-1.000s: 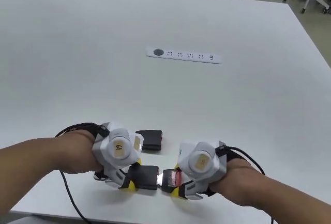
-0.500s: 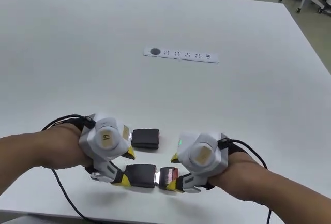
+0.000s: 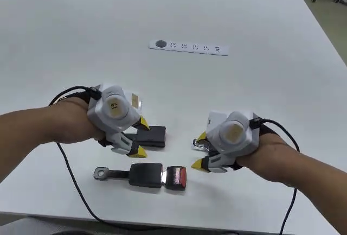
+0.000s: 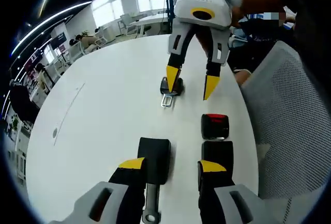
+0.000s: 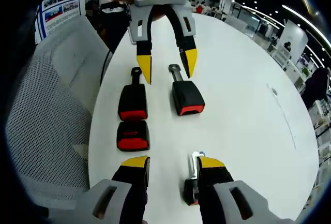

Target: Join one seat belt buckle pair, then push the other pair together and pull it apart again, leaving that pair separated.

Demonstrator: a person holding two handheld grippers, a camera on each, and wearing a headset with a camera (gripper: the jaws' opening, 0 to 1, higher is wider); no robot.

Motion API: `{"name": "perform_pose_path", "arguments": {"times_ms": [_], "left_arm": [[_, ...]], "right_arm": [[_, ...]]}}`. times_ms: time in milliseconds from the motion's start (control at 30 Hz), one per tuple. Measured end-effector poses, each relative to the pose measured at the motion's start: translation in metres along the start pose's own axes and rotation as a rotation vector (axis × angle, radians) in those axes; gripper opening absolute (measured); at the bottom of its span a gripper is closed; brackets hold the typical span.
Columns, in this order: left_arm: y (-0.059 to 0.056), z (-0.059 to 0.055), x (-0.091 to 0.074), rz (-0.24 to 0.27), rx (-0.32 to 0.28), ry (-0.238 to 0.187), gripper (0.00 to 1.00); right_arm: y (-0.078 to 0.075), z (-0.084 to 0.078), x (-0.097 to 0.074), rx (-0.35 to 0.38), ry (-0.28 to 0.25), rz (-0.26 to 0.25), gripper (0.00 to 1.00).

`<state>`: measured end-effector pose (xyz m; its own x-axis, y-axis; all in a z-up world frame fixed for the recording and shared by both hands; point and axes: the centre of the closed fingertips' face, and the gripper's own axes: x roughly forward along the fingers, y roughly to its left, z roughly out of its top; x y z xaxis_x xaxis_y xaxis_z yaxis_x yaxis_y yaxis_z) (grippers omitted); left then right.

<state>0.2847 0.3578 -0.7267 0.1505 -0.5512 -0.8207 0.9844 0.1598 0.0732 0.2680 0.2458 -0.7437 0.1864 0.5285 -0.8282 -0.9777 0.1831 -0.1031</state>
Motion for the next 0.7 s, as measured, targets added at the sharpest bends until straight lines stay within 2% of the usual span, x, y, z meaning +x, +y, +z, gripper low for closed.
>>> {"name": "perform_pose_path", "arguments": {"times_ms": [67, 133, 167, 267, 400, 467, 567, 700], "left_arm": [[0.011, -0.003, 0.003, 0.000, 0.008, 0.005, 0.42], [0.015, -0.002, 0.005, 0.001, 0.005, 0.018, 0.44], [0.019, -0.006, 0.009, 0.000, 0.005, 0.019, 0.45], [0.022, -0.004, 0.012, -0.003, 0.003, 0.023, 0.45], [0.025, -0.014, 0.024, -0.032, 0.001, 0.037, 0.43], [0.025, -0.019, 0.028, -0.043, 0.009, 0.053, 0.43], [0.024, -0.020, 0.030, -0.057, 0.019, 0.064, 0.43], [0.022, -0.027, 0.037, -0.086, 0.027, 0.084, 0.41]], "right_arm": [[-0.009, -0.009, -0.003, 0.006, 0.013, -0.012, 0.35], [-0.016, -0.016, -0.005, 0.010, 0.021, -0.025, 0.35], [-0.021, -0.020, -0.007, 0.013, 0.026, -0.034, 0.35], [-0.034, -0.029, -0.011, 0.020, 0.034, -0.058, 0.36], [-0.045, -0.041, -0.014, 0.032, 0.050, -0.067, 0.36], [-0.045, -0.043, -0.015, 0.030, 0.060, -0.056, 0.36], [-0.047, -0.050, -0.011, 0.021, 0.071, -0.035, 0.36], [-0.041, -0.050, -0.005, 0.016, 0.074, -0.003, 0.36]]}}
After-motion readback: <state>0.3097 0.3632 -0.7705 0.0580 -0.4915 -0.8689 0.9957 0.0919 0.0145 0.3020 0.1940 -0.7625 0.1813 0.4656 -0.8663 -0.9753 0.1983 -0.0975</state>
